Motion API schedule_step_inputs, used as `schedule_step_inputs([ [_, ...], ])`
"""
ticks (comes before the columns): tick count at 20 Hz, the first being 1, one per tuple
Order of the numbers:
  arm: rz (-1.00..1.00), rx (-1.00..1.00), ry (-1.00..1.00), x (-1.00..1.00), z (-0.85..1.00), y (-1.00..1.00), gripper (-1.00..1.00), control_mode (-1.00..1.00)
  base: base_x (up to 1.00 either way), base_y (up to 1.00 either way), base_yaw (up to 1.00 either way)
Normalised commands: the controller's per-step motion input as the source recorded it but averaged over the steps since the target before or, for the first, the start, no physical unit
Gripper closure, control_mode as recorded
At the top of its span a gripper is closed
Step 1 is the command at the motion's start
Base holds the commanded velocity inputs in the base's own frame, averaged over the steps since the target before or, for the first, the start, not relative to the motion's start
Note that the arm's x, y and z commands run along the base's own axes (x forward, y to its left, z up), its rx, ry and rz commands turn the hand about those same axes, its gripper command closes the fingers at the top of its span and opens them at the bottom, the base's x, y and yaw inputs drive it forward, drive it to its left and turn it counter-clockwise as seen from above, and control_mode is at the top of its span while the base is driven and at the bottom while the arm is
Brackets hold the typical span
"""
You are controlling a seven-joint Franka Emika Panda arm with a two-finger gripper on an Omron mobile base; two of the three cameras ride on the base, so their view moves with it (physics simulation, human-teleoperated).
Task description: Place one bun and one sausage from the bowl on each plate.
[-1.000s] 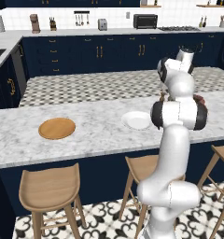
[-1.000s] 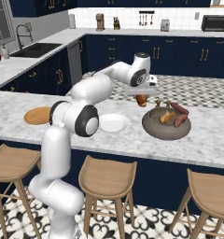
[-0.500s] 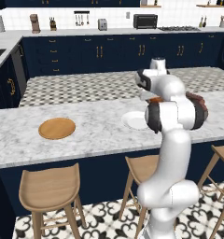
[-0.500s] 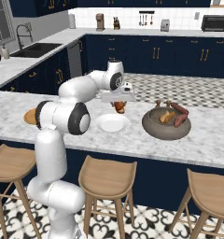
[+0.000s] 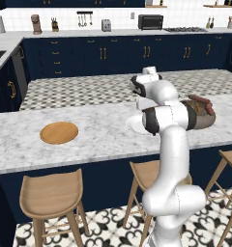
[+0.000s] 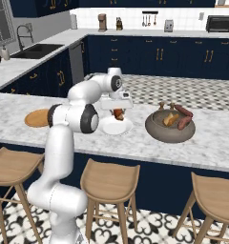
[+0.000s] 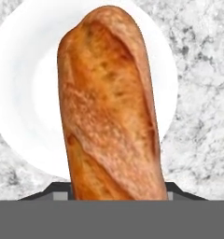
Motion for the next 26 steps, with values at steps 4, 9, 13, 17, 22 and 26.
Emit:
schedule_step_inputs([
  [4, 0.0, 0.03, 0.01, 0.13, -0.7, 0.18, 1.0, -1.0, 0.0, 0.0, 0.0],
  [9, 0.0, 0.06, -0.01, 0.02, -0.46, 0.35, 1.0, -1.0, 0.0, 0.0, 0.0],
  [13, 0.05, 0.0, -0.01, -0.84, -0.52, 0.31, 1.0, -1.0, 0.0, 0.0, 0.0],
  [17, 0.02, 0.0, -0.07, -0.04, -0.45, 0.14, 1.0, -1.0, 0.0, 0.0, 0.0],
  [22, 0.0, 0.0, -0.13, 0.04, -0.37, 0.02, 1.0, -1.0, 0.0, 0.0, 0.0],
  [26, 0.0, 0.0, -0.3, -0.04, -0.48, 0.29, 1.0, -1.0, 0.0, 0.0, 0.0],
])
